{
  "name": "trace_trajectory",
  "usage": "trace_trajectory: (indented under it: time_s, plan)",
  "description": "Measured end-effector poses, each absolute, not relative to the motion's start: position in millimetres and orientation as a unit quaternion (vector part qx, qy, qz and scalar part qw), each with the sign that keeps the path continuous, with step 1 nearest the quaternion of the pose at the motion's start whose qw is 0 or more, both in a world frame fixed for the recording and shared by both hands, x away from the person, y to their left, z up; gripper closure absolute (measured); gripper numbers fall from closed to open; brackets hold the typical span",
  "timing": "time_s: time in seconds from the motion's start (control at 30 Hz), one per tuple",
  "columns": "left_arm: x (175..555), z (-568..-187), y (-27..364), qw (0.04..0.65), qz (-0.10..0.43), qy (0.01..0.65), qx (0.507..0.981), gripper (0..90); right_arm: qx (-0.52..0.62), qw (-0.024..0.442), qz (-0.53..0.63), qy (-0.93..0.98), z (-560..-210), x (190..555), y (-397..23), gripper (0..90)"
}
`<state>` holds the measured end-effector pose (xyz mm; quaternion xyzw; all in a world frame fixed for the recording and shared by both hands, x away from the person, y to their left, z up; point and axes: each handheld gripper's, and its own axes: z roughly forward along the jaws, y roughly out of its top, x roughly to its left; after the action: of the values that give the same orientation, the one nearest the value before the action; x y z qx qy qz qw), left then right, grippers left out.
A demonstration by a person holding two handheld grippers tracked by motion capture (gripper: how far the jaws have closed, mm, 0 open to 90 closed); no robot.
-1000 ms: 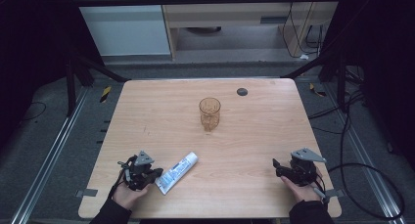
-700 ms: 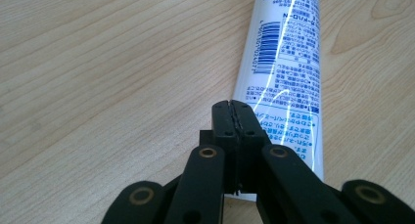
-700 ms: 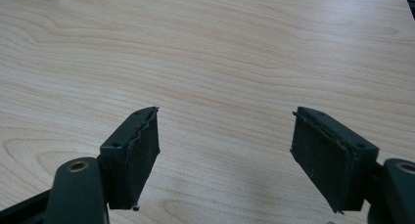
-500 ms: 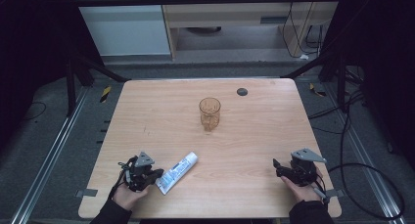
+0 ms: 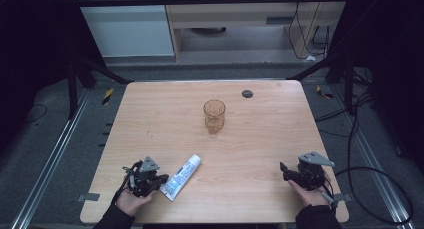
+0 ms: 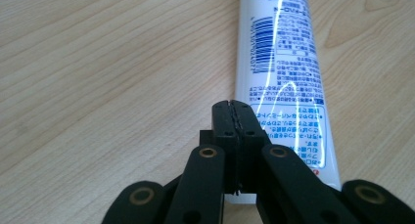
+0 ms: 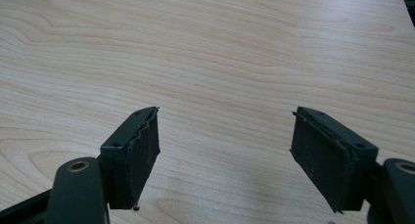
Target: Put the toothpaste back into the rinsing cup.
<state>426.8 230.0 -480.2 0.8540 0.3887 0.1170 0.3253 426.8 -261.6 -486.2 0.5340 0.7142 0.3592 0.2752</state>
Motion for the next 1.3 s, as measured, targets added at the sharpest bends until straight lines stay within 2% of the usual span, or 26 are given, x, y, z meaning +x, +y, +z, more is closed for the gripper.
trace_trajectory:
  time_s: [1.3]
  plan:
    - [415,-482,180,0.341,0.091,0.343,0.871,89.7,0.539,0.271,0.357,0.713,-487,427,-262,25.3]
